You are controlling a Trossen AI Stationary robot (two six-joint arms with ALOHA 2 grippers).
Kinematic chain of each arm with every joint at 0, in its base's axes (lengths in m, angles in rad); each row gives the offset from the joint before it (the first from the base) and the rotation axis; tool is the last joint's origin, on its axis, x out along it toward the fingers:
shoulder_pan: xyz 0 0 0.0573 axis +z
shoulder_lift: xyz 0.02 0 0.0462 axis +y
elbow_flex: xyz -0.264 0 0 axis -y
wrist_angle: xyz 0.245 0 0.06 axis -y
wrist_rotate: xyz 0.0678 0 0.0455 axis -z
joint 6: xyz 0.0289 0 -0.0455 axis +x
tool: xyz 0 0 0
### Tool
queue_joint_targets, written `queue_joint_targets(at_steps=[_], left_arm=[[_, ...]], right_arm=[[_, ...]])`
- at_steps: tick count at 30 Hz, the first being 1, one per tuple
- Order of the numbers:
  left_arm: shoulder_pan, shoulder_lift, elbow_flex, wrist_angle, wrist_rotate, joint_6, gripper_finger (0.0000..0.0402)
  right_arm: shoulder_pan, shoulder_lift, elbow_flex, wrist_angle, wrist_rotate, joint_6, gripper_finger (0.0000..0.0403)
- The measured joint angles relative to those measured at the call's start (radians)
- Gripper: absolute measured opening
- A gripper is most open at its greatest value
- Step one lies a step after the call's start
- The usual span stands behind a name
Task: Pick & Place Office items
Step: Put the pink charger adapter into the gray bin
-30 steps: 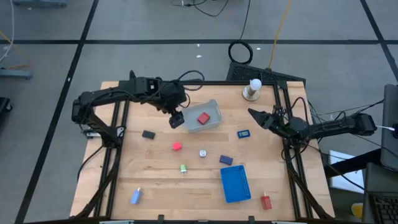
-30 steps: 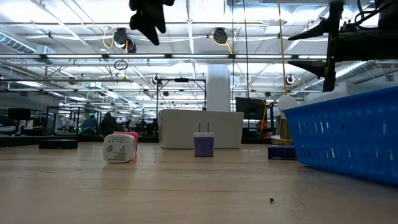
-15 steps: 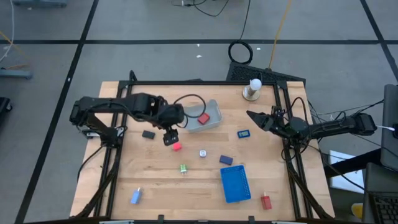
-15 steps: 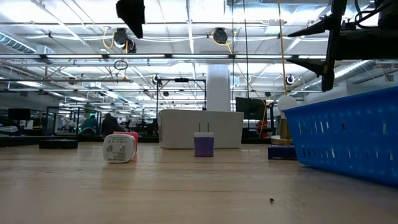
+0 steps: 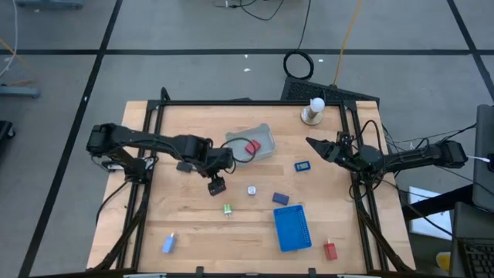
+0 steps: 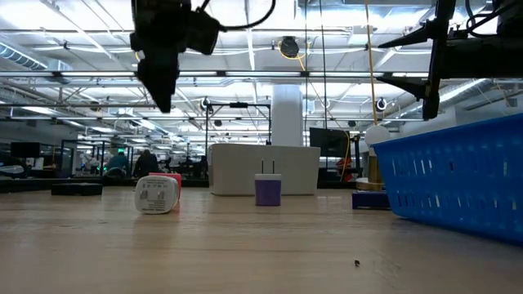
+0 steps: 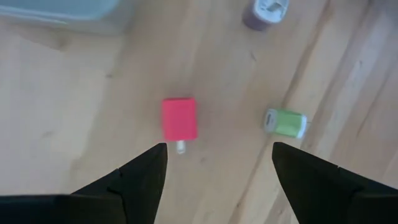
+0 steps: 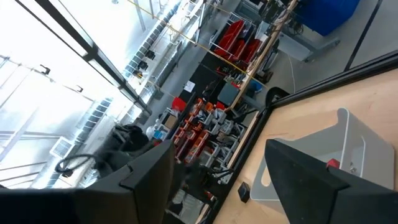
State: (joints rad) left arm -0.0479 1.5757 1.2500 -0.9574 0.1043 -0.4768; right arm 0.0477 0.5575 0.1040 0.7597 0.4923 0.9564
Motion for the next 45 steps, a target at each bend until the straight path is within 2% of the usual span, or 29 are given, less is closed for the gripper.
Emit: queue_joint_targets(at_steps=[5,9,13,19,39,45], left_arm=[[0.001,0.0,-0.092,0.115,0.026,-0.049,0.0294],[0.004,0.0,-0.127,0.141,0.02,-0.057,0.0294],[0.004,0.0,-0.146,0.156,-0.032,-0.069,0.0294],[0.019,0.0,-0.152,0.16,-0.08,-0.087,0.0294],[0.031,0.0,-0.152,0.201,-0.08,-0.073,0.0294],[0.031,0.0,-0.152,0.201,-0.114,-0.067,0.0294]], right_arm=[[0.0,0.0,0.0,0.0,0.0,0.001,0.0242],[0.0,0.0,0.0,0.0,0.0,0.001,0.0242],[0.0,0.0,0.0,0.0,0.0,0.001,0.0242],[0.0,0.0,0.0,0.0,0.0,0.001,0.0242],[0.0,0.0,0.0,0.0,0.0,0.001,0.0242],[0.0,0.0,0.0,0.0,0.0,0.001,0.0242]])
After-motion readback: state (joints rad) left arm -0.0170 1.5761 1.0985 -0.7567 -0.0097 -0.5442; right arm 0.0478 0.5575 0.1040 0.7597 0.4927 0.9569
